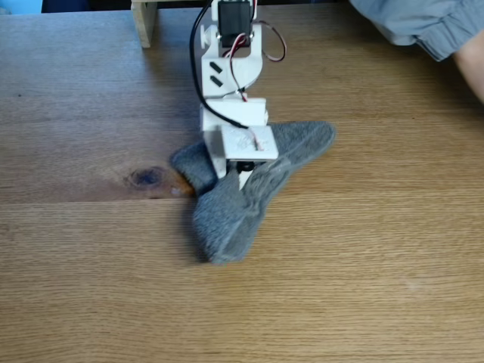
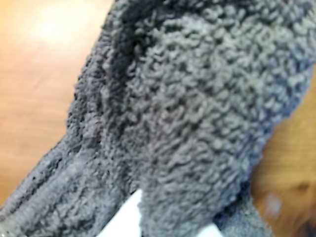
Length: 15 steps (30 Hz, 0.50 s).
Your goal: Clean the area in front of the robot
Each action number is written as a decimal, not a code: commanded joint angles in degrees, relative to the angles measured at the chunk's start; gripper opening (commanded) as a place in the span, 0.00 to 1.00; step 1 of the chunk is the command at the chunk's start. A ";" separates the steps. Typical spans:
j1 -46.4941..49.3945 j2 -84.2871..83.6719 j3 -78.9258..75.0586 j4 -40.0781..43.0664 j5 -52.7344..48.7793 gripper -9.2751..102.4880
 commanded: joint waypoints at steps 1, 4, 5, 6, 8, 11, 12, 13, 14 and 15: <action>6.42 -3.16 -13.36 1.41 1.32 0.08; 10.81 -5.36 -18.72 5.36 3.34 0.08; 12.30 -5.71 -19.86 7.65 3.96 0.08; 14.06 -5.80 -20.57 9.84 4.92 0.08; 17.49 -5.62 -21.01 13.36 6.24 0.08; 22.32 -4.83 -21.01 18.90 7.73 0.08; 23.82 -4.66 -21.01 20.39 7.65 0.08; 25.14 -4.39 -21.01 21.97 7.47 0.08; 26.28 -4.04 -21.01 23.64 7.29 0.08; 27.16 -3.52 -21.01 25.75 6.77 0.08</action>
